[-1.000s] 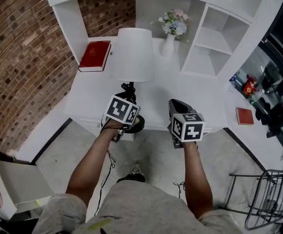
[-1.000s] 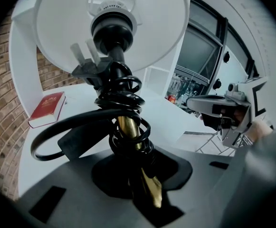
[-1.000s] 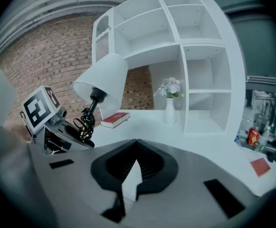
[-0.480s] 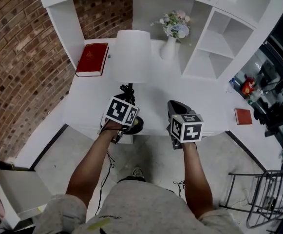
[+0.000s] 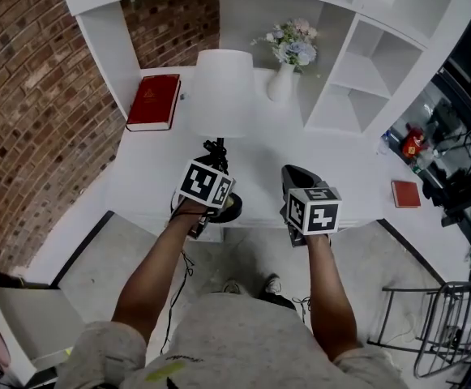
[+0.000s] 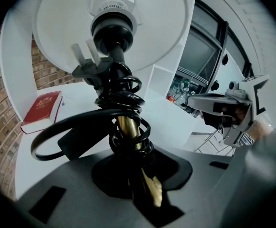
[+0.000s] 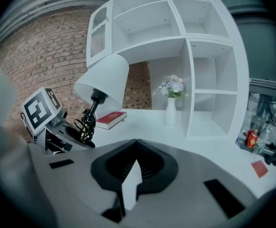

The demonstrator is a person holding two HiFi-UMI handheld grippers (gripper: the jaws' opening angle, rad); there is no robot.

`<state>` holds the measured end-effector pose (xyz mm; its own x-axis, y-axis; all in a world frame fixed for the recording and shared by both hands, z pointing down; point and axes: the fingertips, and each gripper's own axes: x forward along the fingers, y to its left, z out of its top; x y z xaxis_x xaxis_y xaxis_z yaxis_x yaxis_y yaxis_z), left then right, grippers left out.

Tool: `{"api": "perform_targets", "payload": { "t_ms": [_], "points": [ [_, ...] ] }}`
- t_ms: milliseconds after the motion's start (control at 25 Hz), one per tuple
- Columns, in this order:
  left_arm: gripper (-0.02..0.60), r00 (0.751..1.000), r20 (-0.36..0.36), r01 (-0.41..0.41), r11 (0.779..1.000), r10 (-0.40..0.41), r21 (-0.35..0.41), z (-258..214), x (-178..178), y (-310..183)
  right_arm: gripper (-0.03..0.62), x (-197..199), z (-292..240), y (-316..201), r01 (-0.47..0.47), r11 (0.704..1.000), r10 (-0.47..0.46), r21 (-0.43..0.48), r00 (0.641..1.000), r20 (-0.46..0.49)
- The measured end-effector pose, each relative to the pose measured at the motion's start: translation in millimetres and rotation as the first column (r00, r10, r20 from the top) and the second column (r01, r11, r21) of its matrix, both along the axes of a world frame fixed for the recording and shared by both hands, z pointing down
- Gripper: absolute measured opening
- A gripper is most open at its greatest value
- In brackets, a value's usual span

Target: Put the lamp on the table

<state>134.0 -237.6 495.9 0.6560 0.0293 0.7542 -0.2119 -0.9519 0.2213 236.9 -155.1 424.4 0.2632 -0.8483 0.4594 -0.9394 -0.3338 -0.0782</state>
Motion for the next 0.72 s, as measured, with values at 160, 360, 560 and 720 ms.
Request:
{"api": "perform_targets", "payload": {
  "t_ms": [160,360,560,720],
  "points": [
    [0.103,1.0,0.002,0.016,1.0,-0.016,0.012,1.5,-2.4,-11.5,0.005,-1.9,-0.8,-17.6,0.031,0.999,-0.031,0.009,0.999,-0.008],
    [0.103,0.998,-0.003,0.057,0.998,-0.057,0.033,5.0,-7.5,-35.2,0.005,-3.4,4.3,-45.1,0.075,0.997,-0.075,0.02,0.997,-0.01],
    [0.103,0.994,-0.001,0.107,0.994,-0.107,0.038,7.4,-11.8,-55.9,0.005,-4.8,5.2,-69.7,0.127,0.992,-0.127,0.023,0.992,-0.017],
    [0.103,0.989,-0.003,0.145,0.989,-0.145,0.037,7.2,-8.9,-68.5,0.005,0.7,4.6,-87.9,0.166,0.986,-0.165,0.028,0.986,-0.015]
  ]
}}
